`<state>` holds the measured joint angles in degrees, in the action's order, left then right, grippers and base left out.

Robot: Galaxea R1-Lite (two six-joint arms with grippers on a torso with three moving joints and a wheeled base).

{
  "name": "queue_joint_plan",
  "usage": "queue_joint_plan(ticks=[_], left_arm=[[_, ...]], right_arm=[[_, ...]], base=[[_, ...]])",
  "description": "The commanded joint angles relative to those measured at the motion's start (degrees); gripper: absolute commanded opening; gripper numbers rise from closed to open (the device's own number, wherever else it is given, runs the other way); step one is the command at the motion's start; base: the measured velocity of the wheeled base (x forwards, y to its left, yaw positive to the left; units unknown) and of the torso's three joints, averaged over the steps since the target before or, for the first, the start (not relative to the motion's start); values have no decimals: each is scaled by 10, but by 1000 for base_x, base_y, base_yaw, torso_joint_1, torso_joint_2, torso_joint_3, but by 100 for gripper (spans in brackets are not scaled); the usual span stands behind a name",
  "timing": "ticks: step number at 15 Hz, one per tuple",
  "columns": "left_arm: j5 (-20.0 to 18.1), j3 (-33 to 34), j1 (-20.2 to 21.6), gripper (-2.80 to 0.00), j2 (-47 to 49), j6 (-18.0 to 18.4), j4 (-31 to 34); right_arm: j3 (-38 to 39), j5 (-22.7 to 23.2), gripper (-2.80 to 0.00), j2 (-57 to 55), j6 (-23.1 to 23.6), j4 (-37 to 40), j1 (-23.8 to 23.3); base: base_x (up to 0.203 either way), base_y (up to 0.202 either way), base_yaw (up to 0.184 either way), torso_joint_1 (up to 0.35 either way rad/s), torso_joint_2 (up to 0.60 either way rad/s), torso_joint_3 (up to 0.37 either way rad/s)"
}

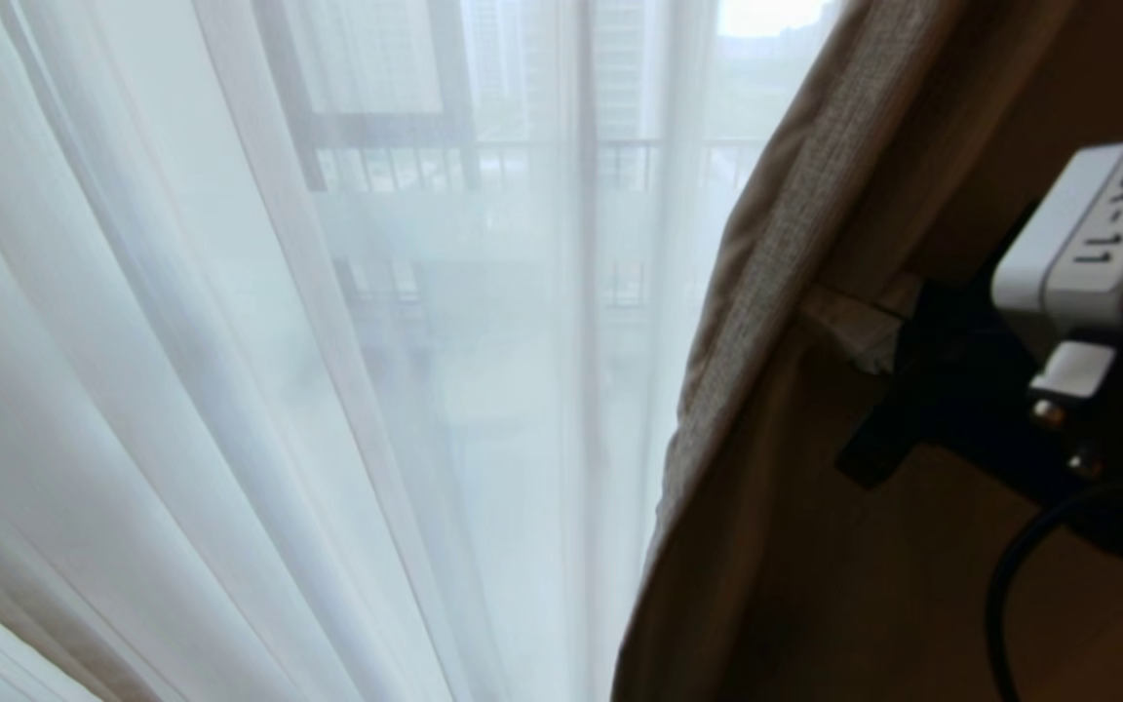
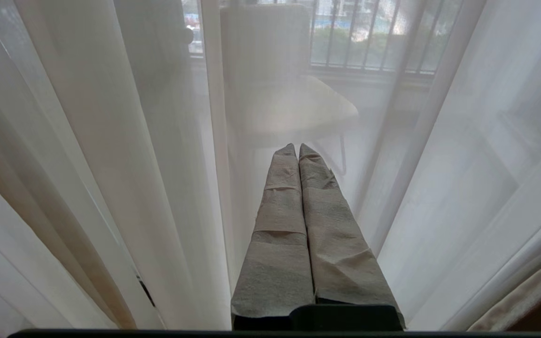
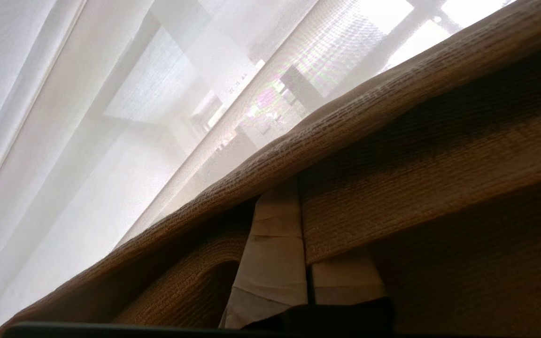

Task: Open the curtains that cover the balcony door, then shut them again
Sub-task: Close the outer curtains on both sides

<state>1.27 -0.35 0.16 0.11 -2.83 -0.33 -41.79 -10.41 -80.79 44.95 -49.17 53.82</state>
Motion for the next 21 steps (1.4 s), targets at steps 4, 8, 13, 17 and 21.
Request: queue_joint_plan(ticks=[4,8,13,17,21], left_arm=[[1,0,0,-280,0,-1,0],[1,0,0,-280,0,-1,0],[1,0,0,-280,0,-1,0],[1,0,0,-280,0,-1,0],[1,0,0,-280,0,-1,0]], right_arm=[[-4,0,-280,-33,22,-16,26],[-7,-2,-280,-50,35,-36,37],[-11,-3,-280,-66,40,-41,51],[-23,-3,-280,-85,52,-53,61],[-26,-4,-280,-98,53,-55,74]], base=[[0,0,0,0,0,0],[0,0,0,0,0,0],[0,0,0,0,0,0],[0,0,0,0,0,0],[0,0,0,0,0,0]])
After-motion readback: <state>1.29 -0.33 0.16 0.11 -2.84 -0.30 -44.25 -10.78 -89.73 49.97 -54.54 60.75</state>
